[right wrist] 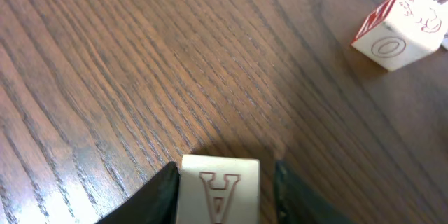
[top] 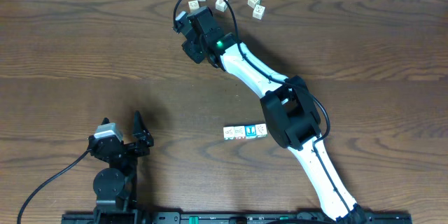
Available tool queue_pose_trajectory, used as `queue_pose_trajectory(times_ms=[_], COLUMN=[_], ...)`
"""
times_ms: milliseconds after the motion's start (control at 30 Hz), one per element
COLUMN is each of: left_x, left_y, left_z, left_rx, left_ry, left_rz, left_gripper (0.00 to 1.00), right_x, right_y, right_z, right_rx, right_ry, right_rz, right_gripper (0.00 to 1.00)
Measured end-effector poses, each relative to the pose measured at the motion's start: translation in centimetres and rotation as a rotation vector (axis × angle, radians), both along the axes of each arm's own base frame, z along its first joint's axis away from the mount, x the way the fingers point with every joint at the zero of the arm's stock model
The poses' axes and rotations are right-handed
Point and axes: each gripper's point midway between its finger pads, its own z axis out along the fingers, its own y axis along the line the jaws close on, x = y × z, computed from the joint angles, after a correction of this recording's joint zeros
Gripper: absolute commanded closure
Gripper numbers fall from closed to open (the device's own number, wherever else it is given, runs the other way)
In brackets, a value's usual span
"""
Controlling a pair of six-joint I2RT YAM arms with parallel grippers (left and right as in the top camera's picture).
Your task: Lift 5 blocks
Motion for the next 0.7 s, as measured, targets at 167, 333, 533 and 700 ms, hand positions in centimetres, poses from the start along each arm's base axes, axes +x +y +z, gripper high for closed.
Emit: queue_pose_trajectory(times_ms=[167, 333, 533, 700], left_x=[0.0, 0.0, 0.0, 0.0], left_y=[0.0, 0.0, 0.0, 0.0], left_z=[0.0, 0.0, 0.0, 0.0], left_rx=[0.0, 0.0, 0.0, 0.0], left_ry=[0.0, 0.0, 0.0, 0.0], left_rz=[0.0, 0.0, 0.0, 0.0], left_gripper=[0.21, 0.21, 0.21, 0.21], right_x=[0.1, 0.1, 0.0, -0.2], right_y=[-0.1, -0.4, -0.8, -2.1], right_z=[0.0, 1.1, 6.2, 12.1], right_rx=[-0.002, -0.024, -0.038, -0.003], right_ry=[-0.003, 0.011, 0.031, 0.005], right_rz=[-0.007, -0.019, -0.039, -0.064], right_gripper=[0.82, 0.99, 0.99, 0.93])
